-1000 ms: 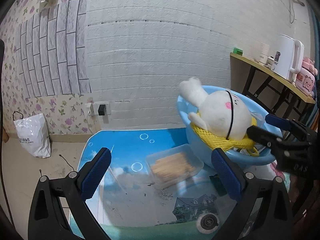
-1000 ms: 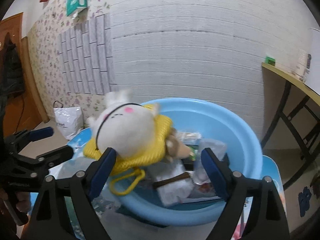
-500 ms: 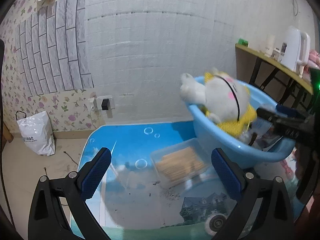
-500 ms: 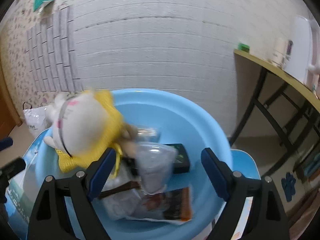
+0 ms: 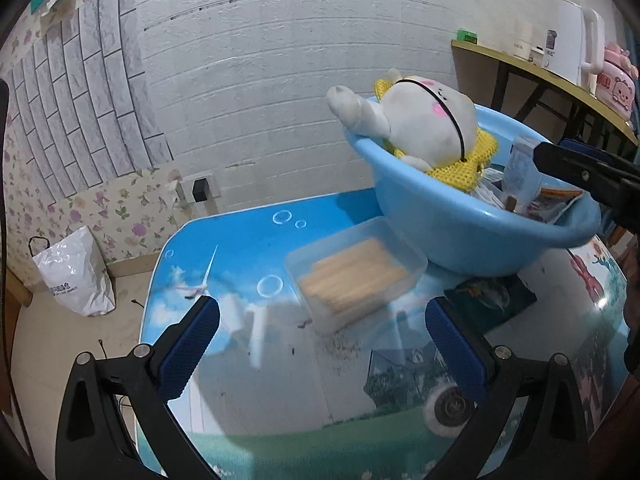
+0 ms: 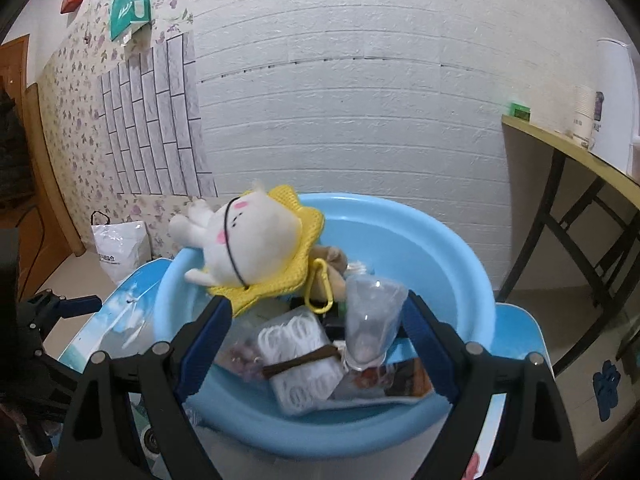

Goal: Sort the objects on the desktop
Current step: 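Move both tools back over the table toward the round tin and clear box, then grasp the round black-lidded tin with the left tool while the right tool grasps the clear plastic box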

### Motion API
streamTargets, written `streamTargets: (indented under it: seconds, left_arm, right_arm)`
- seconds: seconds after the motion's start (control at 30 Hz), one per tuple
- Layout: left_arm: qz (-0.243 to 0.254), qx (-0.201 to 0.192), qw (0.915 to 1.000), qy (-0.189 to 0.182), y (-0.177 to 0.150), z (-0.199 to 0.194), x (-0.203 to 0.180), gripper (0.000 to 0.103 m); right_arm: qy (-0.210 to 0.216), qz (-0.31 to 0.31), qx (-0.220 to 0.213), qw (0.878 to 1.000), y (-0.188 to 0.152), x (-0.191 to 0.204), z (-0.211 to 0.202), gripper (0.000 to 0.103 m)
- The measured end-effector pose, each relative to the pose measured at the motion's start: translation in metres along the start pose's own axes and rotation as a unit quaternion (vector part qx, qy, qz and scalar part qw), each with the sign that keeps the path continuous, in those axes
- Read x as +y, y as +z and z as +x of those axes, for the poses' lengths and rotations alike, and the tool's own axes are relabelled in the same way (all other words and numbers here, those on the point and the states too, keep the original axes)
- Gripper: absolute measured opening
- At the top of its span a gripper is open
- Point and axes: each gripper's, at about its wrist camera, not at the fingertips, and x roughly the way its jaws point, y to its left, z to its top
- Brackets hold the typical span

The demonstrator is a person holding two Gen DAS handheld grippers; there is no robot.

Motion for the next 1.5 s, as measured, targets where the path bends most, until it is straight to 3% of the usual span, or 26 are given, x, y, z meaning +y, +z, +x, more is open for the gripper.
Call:
streamTargets:
  seconds: [0.1, 0.43, 0.8, 1.03, 1.27, 1.33, 1.5]
  left_arm:
    - [-0.003, 0.004, 1.0, -0.002, -0.007, -0.004, 0.0, 0.103]
    - [-0.007, 0.029, 0.9992, -0.025, -0.035, -0.015, -0.014, 0.103]
    - [0.013, 0.047, 0.998, -0.042, -0.054, -0.018, -0.036, 0.103]
    - [0.031, 0.049, 0.9981, -0.022, -0.056, -0.012, -0.041, 0.103]
    - [0.03, 0.055, 0.9976, -0.031, -0.057, -0.004, -0.04, 0.102]
    - [0.028, 0.056, 0.9971, -0.043, -0.058, -0.003, -0.041, 0.095]
    - [0.019, 0.041, 0.9972, -0.06, -0.056, -0.006, -0.04, 0.053]
  right_arm:
    - [0.002, -0.001, 0.004, 1.0, -0.007, -0.001, -0.007, 0.102]
    - [0.009, 0.012, 0.018, 1.0, -0.028, -0.003, -0.034, 0.102]
    - [0.037, 0.013, 0.071, 0.997, -0.065, 0.007, -0.036, 0.102]
    - [0.042, 0.018, 0.092, 0.995, -0.079, 0.005, -0.033, 0.102]
    - [0.043, 0.022, 0.102, 0.994, -0.082, 0.003, -0.028, 0.102]
    - [0.045, 0.021, 0.104, 0.993, -0.082, 0.005, -0.027, 0.102]
    - [0.056, 0.018, 0.112, 0.992, -0.084, 0.013, -0.024, 0.102]
